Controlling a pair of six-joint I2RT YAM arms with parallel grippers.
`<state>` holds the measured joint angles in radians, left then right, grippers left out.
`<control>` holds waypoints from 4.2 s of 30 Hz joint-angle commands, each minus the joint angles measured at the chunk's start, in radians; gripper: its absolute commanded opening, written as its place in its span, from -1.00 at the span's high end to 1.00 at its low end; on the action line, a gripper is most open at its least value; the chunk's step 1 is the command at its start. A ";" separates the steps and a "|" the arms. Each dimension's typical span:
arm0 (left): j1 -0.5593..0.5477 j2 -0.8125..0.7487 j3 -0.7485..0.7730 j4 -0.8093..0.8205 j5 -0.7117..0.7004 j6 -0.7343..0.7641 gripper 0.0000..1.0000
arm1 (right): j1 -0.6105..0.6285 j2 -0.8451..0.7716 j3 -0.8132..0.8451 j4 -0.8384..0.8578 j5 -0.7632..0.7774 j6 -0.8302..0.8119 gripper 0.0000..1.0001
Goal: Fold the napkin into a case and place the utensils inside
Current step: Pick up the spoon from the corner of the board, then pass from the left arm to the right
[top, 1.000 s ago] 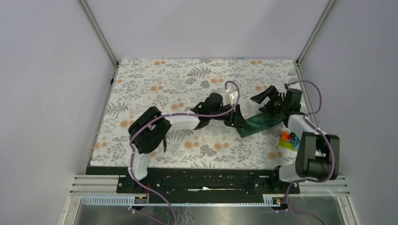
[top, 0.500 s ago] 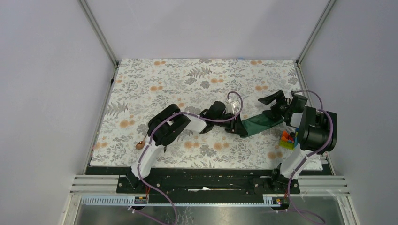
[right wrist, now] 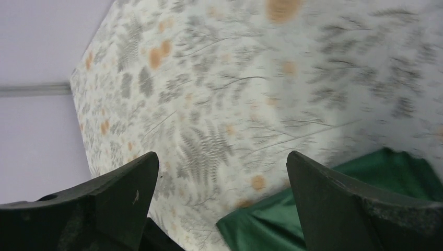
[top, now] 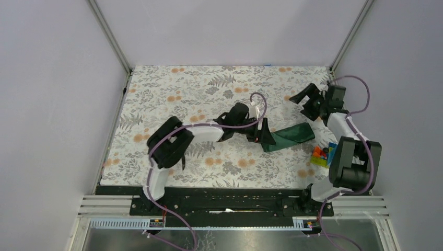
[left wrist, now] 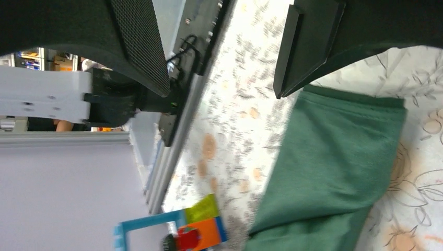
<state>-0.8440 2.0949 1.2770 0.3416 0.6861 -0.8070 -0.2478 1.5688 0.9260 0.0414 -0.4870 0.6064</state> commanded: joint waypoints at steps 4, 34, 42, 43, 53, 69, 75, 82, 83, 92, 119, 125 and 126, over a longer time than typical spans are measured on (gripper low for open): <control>0.031 -0.449 -0.158 -0.400 -0.182 0.205 -0.77 | 0.356 -0.117 0.117 -0.301 0.147 -0.176 -0.99; 0.840 -0.461 -0.226 -1.132 -0.682 0.555 -0.18 | 0.680 -0.343 -0.100 -0.247 -0.026 -0.220 -0.99; 0.839 -0.385 -0.249 -1.109 -0.682 0.554 0.02 | 0.680 -0.336 -0.108 -0.226 -0.038 -0.215 -0.99; 0.839 -0.378 -0.252 -1.107 -0.709 0.553 0.07 | 0.680 -0.334 -0.108 -0.226 -0.037 -0.215 -0.99; 0.838 -0.394 -0.272 -1.061 -0.779 0.545 0.63 | 0.680 -0.323 -0.113 -0.218 -0.035 -0.212 -0.99; 0.840 -0.821 -0.263 -0.977 -0.721 0.164 1.00 | 0.833 -0.181 -0.026 -0.250 0.200 -0.173 -0.99; 0.827 -1.080 -0.590 -0.460 -0.385 -0.487 1.00 | 1.022 -0.195 -0.066 0.013 0.419 -0.147 -0.98; 0.812 -1.153 -0.728 -0.207 -0.357 -0.926 1.00 | 1.223 -0.207 -0.225 0.637 0.567 -0.367 -0.99; 0.812 -1.171 -0.733 -0.212 -0.373 -0.970 1.00 | 1.223 -0.181 -0.212 0.679 0.600 -0.360 -0.99; 0.810 -1.154 -0.800 -0.030 -0.271 -1.265 1.00 | 1.228 0.179 -0.063 1.294 0.616 -0.386 -0.87; 0.831 -1.101 -0.836 0.165 -0.193 -1.387 1.00 | 1.225 0.422 0.217 1.356 0.671 -0.442 0.10; 0.831 -1.109 -0.843 0.172 -0.199 -1.395 1.00 | 1.226 0.405 0.183 1.380 0.714 -0.437 -0.07; 0.831 -1.109 -0.842 0.170 -0.200 -1.395 1.00 | 1.226 0.394 0.167 1.384 0.731 -0.442 -0.10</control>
<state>-0.0185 0.9962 0.4034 0.4206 0.4686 -2.0686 0.9783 1.9839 1.1023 1.3457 0.1726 0.1791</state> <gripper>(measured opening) 0.017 0.521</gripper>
